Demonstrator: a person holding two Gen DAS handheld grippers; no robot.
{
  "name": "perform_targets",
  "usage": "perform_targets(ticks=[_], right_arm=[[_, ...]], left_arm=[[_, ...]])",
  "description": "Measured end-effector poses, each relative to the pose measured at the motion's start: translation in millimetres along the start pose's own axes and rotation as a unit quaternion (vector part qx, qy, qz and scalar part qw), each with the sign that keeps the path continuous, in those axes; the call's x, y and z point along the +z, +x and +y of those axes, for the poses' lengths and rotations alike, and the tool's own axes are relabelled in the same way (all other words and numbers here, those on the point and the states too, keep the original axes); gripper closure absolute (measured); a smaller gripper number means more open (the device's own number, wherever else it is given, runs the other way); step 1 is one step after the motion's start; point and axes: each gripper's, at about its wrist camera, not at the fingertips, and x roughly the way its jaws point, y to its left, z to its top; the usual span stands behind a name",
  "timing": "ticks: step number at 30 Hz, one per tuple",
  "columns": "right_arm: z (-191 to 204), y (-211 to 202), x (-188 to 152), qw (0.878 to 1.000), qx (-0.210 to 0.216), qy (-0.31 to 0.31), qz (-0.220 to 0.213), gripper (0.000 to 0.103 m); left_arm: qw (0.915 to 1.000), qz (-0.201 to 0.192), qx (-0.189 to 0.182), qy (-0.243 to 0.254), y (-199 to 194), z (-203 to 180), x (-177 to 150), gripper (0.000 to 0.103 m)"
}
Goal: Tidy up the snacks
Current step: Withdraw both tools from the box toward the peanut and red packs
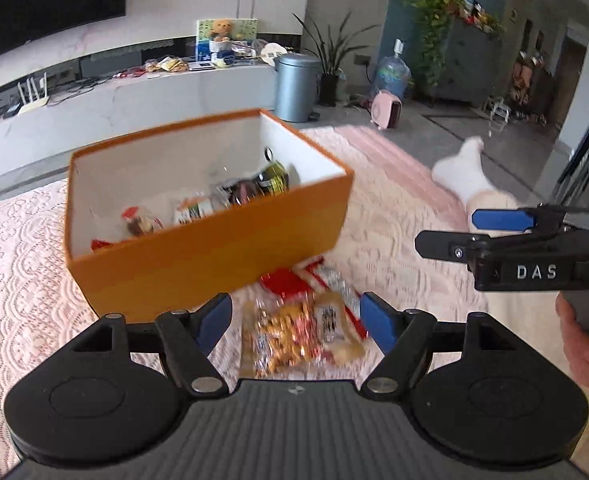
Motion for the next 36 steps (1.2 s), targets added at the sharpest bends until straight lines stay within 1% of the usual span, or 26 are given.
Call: perform_targets(ticks=[4, 8, 11, 13, 15, 17, 20, 22, 25, 27, 32, 34, 36], right_arm=[[-1.9, 9.8, -31.5, 1.0, -0.016, 0.014, 0.009, 0.017], [-3.6, 29.0, -55.9, 0.999, -0.007, 0.027, 0.043, 0.021], [-3.7, 41.4, -62.8, 0.998, -0.004, 0.03, 0.063, 0.021], [-4.0, 47.9, -65.2, 0.997, -0.003, 0.032, 0.069, 0.025], [-4.8, 54.6, -66.9, 0.997, 0.0, 0.036, 0.075, 0.029], [-5.7, 61.2, -68.5, 0.996, 0.001, 0.037, 0.082, 0.033], [-4.3, 68.2, -70.5, 0.995, 0.001, 0.03, 0.091, 0.033], [-2.2, 72.2, -71.1, 0.995, -0.003, 0.022, 0.093, 0.033], [0.3, 79.1, -70.6, 0.995, -0.01, 0.013, 0.094, 0.035], [0.5, 83.6, -70.0, 0.995, -0.014, 0.012, 0.095, 0.037], [1.5, 92.4, -71.2, 0.994, -0.01, 0.01, 0.105, 0.041], [2.3, 94.8, -71.8, 0.994, -0.012, 0.008, 0.107, 0.041], [1.3, 96.6, -71.4, 0.994, -0.016, 0.009, 0.107, 0.041]], left_arm=[[0.9979, 0.017, 0.011, 0.061, 15.2, -14.8, -26.7, 0.017], [0.9919, 0.047, 0.028, 0.115, 37.0, -21.9, -44.9, 0.019], [0.9879, 0.059, 0.036, 0.138, 52.5, -23.8, -52.0, 0.019], [0.9866, 0.061, 0.041, 0.146, 60.3, -23.6, -56.9, 0.02], [0.985, 0.059, 0.049, 0.155, 66.7, -22.9, -63.8, 0.023], [0.9828, 0.058, 0.058, 0.166, 74.8, -21.0, -63.0, 0.024], [0.9794, 0.053, 0.067, 0.182, 83.4, -19.4, -64.3, 0.025], [0.9778, 0.048, 0.073, 0.191, 88.2, -18.2, -65.2, 0.028], [0.9759, 0.034, 0.073, 0.203, 91.9, -17.8, -65.2, 0.028], [0.9726, 0.025, 0.074, 0.219, 96.4, -20.5, -65.7, 0.028], [0.9609, 0.005, 0.079, 0.266, 102.9, -28.5, -63.1, 0.029], [0.9605, 0.002, 0.074, 0.268, 106.8, -29.2, -60.4, 0.031], [0.9625, 0.003, 0.066, 0.263, 110.5, -28.6, -57.2, 0.038]])
